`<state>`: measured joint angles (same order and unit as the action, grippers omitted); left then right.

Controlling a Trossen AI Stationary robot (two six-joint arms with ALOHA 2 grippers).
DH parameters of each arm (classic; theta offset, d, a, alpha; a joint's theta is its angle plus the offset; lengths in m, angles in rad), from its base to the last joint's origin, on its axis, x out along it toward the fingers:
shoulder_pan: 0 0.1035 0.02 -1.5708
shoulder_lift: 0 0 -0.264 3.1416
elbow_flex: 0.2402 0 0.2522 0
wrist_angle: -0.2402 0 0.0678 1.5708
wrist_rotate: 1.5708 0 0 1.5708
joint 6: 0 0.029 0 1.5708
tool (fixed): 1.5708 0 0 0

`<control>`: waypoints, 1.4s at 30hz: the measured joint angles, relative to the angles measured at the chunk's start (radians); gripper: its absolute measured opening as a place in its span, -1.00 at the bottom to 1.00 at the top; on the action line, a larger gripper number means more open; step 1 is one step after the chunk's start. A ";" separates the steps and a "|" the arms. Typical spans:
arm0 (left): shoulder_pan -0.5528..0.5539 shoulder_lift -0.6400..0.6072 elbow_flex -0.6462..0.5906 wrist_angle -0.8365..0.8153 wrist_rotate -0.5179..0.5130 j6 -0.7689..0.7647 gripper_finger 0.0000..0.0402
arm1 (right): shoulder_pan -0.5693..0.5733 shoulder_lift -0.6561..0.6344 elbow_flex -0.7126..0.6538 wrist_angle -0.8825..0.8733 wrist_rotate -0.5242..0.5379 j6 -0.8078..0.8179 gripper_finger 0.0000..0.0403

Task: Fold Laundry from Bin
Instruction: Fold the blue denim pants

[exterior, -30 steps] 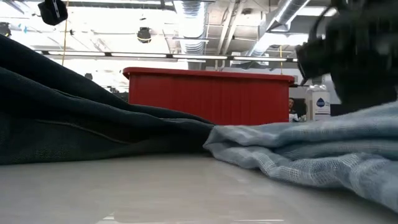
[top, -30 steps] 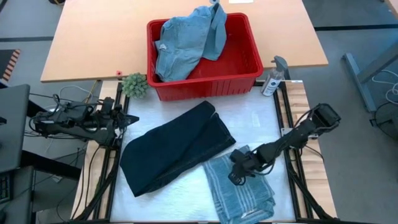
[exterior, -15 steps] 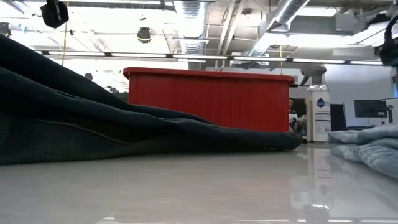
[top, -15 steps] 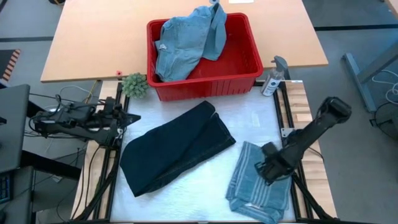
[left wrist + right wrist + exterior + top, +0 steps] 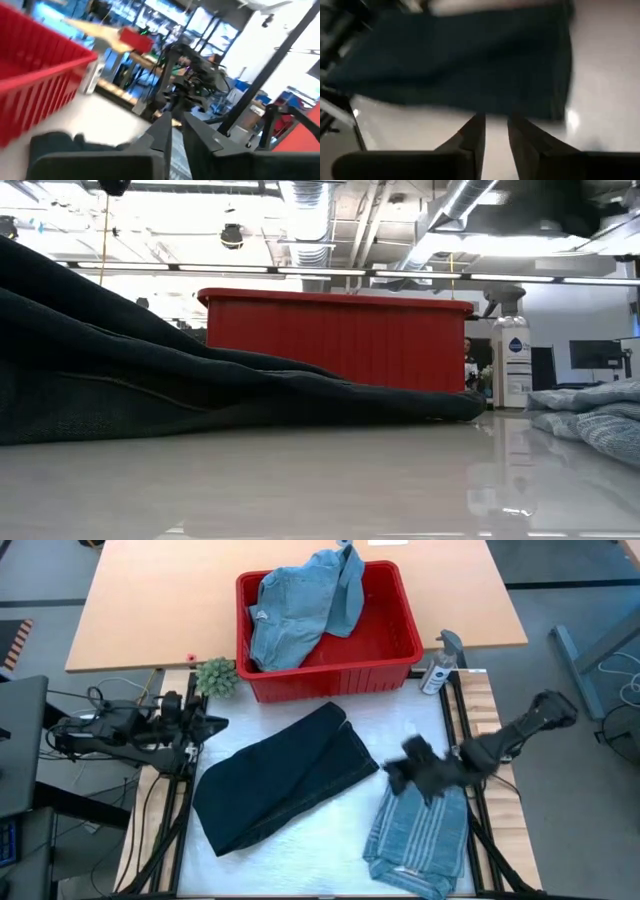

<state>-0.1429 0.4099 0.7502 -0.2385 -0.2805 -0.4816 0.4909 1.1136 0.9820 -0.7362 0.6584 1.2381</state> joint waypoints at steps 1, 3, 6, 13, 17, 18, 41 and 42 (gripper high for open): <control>0.000 0.000 0.000 0.013 0.019 0.009 -0.76 | -0.063 0.009 0.021 0.047 0.000 -0.117 -0.42; 0.000 0.000 0.000 0.030 0.057 0.014 -0.64 | -0.182 0.044 0.059 0.139 -0.040 -0.358 -0.34; 0.000 0.003 0.000 0.026 0.112 -0.023 -0.45 | -0.343 0.128 0.104 0.260 -0.192 -0.684 -0.18; 0.000 0.004 0.000 -0.020 0.131 -0.081 -0.16 | -0.542 0.407 0.269 0.320 -0.591 -1.200 0.20; 0.000 0.005 0.000 -0.065 0.092 -0.103 -0.15 | -0.547 0.590 0.378 0.227 -0.629 -1.399 0.23; 0.000 0.005 0.000 -0.073 0.082 -0.107 -0.15 | -0.548 0.634 0.410 0.196 -0.632 -1.425 0.23; 0.000 0.005 0.000 -0.136 0.017 -0.163 -0.15 | -0.600 0.785 0.593 0.103 -0.452 -1.521 -0.90; 0.000 0.005 0.000 -0.139 0.010 -0.163 -0.15 | -0.599 0.768 0.608 0.103 -0.451 -1.507 -0.91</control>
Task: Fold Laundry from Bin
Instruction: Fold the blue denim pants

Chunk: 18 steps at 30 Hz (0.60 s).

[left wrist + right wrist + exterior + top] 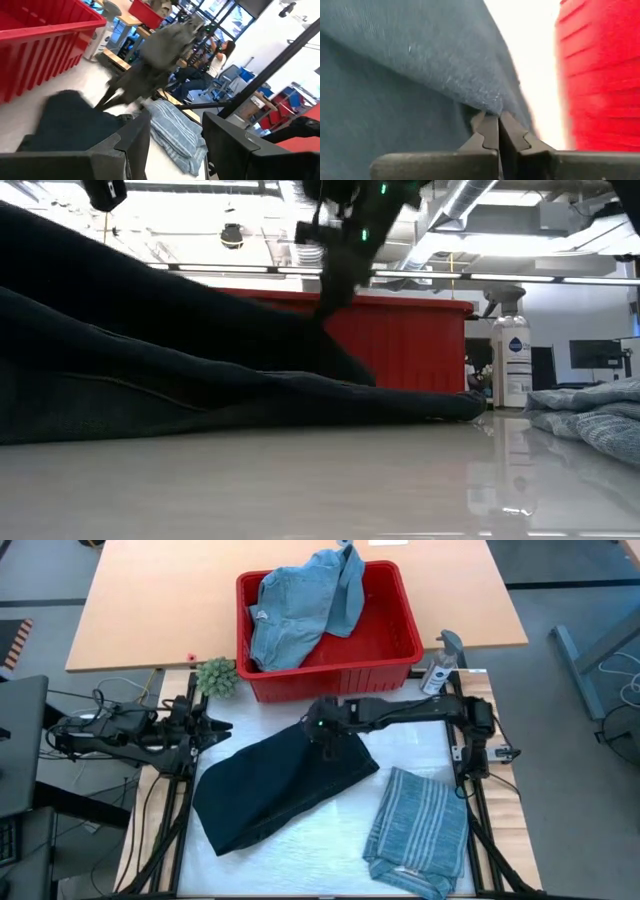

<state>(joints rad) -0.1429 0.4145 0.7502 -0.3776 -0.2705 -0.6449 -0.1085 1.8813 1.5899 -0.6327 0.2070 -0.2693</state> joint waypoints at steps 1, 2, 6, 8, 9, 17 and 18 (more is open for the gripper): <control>0.000 0.000 0.000 -0.001 -0.005 0.000 -0.15 | 0.000 -0.018 0.022 0.006 -0.009 0.015 -0.91; 0.000 0.000 0.000 0.000 -0.006 0.000 -0.15 | 0.001 -0.036 0.046 0.022 -0.040 0.025 -0.91; 0.000 0.000 0.000 -0.002 -0.032 0.006 -0.15 | 0.031 -0.076 0.153 0.163 -0.203 0.064 -0.91; 0.000 0.000 0.000 -0.003 -0.045 0.007 -0.15 | 0.053 -0.059 0.211 0.242 -0.273 0.101 -0.91; 0.000 0.000 0.000 -0.008 -0.052 0.007 -0.15 | 0.065 -0.041 0.240 0.272 -0.314 0.112 -0.91; 0.000 -0.001 0.000 -0.090 -0.066 0.019 -0.15 | 0.181 0.217 0.473 0.474 -0.663 0.189 -0.90; 0.000 0.000 0.000 -0.108 -0.080 0.029 -0.15 | 0.194 0.257 0.502 0.480 -0.666 0.207 -0.86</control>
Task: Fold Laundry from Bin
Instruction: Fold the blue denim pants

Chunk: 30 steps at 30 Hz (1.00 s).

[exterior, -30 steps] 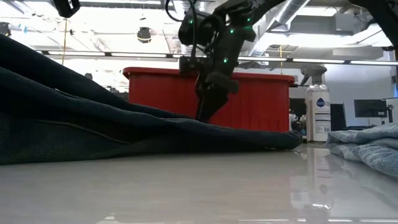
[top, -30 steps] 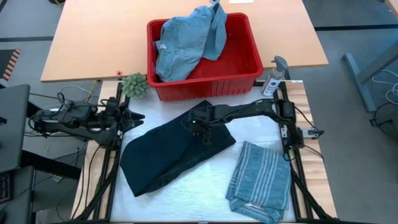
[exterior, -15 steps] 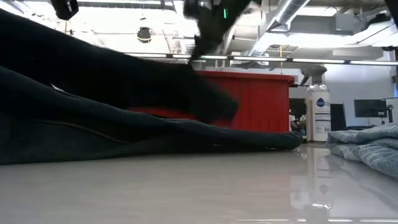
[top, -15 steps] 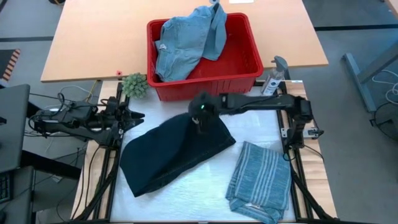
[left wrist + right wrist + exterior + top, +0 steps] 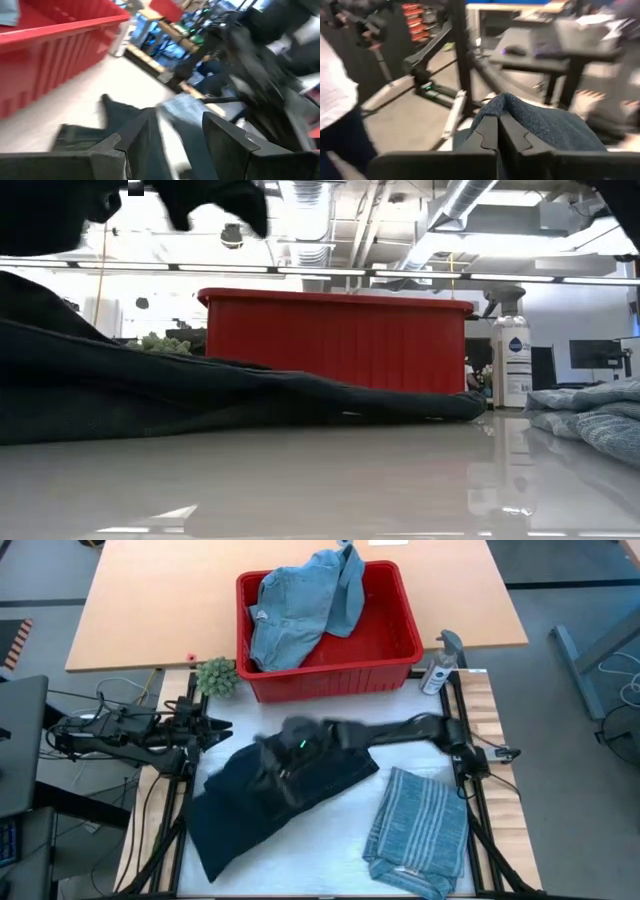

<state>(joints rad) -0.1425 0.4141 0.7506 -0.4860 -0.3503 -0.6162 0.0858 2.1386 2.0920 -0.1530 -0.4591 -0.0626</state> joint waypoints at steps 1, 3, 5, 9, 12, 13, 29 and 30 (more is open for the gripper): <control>0.000 0.000 0.000 -0.017 -0.015 0.010 -0.15 | 0.010 0.041 0.032 0.004 -0.006 0.029 -0.79; 0.000 0.000 0.000 -0.051 -0.038 0.023 -0.15 | 0.019 0.129 0.098 0.008 -0.035 0.117 -0.59; 0.000 0.000 0.000 -0.080 -0.048 0.024 -0.15 | 0.020 0.209 0.171 -0.001 -0.110 0.210 -0.36; 0.000 0.000 0.000 -0.127 -0.027 0.001 -0.15 | 0.024 0.309 0.257 0.065 -0.278 0.408 0.06; 0.000 -0.001 0.000 -0.154 0.011 -0.015 -0.15 | 0.022 0.293 0.235 0.123 -0.361 0.572 0.19; 0.000 -0.001 0.000 -0.159 0.025 -0.019 -0.15 | 0.019 0.276 0.235 0.091 -0.373 0.581 0.19; 0.000 0.031 0.000 -0.236 -0.006 -0.111 -0.15 | -0.156 0.030 0.235 -1.048 0.369 -0.034 -0.11; 0.000 0.039 0.000 -0.242 -0.006 -0.113 -0.15 | -0.184 0.043 0.235 -1.021 0.329 -0.040 -0.16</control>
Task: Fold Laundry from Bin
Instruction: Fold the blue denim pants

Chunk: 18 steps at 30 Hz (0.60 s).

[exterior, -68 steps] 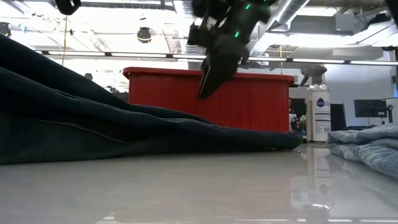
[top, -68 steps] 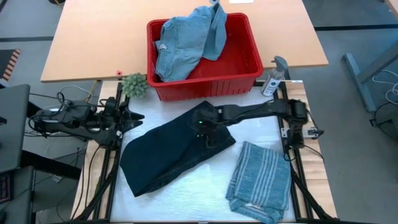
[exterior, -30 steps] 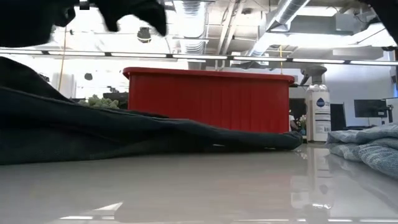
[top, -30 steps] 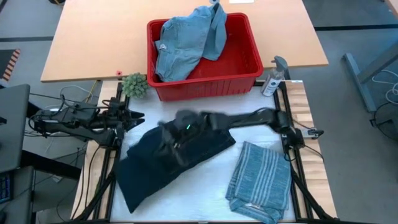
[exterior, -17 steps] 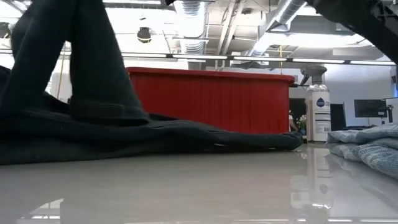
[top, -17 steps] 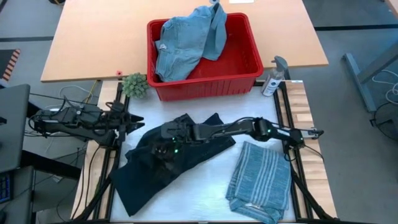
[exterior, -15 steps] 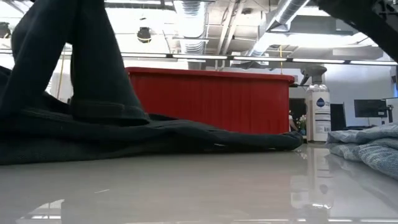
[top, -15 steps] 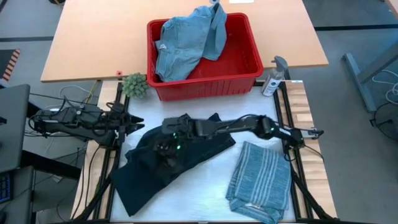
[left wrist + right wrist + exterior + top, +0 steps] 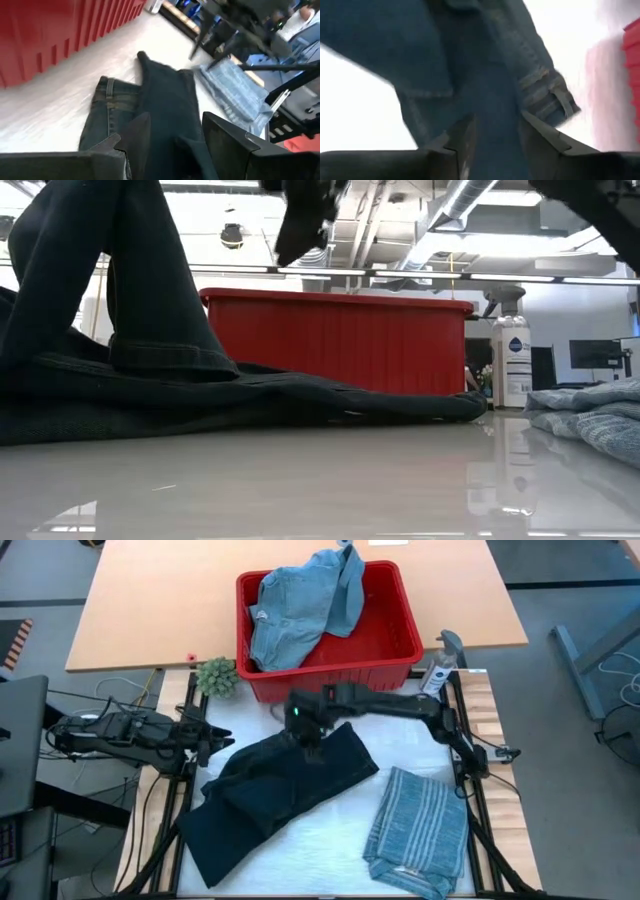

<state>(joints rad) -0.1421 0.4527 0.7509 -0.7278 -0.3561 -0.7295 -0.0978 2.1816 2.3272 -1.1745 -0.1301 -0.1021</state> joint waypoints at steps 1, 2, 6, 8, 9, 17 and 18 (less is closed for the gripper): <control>0.000 0.007 0.000 -0.001 0.000 -0.007 -0.15 | -0.024 0.012 0.000 0.019 -0.034 -0.004 -0.23; 0.000 0.010 0.000 0.000 0.002 -0.015 -0.15 | -0.045 0.023 0.000 0.028 -0.056 -0.012 -0.31; 0.000 0.022 0.000 -0.001 0.002 -0.038 -0.15 | -0.098 0.114 0.000 0.036 -0.104 -0.090 -0.86; 0.000 0.021 0.000 0.000 0.002 -0.039 -0.15 | -0.100 0.160 -0.001 0.056 -0.100 -0.137 -0.91; 0.000 0.021 0.000 0.000 0.000 -0.040 -0.15 | -0.100 0.182 -0.002 0.071 -0.079 -0.141 -0.91; 0.000 0.023 0.000 0.000 -0.025 -0.054 -0.15 | -0.106 0.292 0.000 0.247 -0.072 -0.151 -0.92; 0.000 0.023 0.000 0.001 -0.026 -0.053 -0.15 | -0.103 0.308 0.000 0.257 -0.073 -0.138 -0.92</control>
<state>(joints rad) -0.1425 0.4759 0.7509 -0.7273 -0.3820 -0.7827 -0.2012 2.4893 2.3272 -0.9174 -0.2027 -0.2398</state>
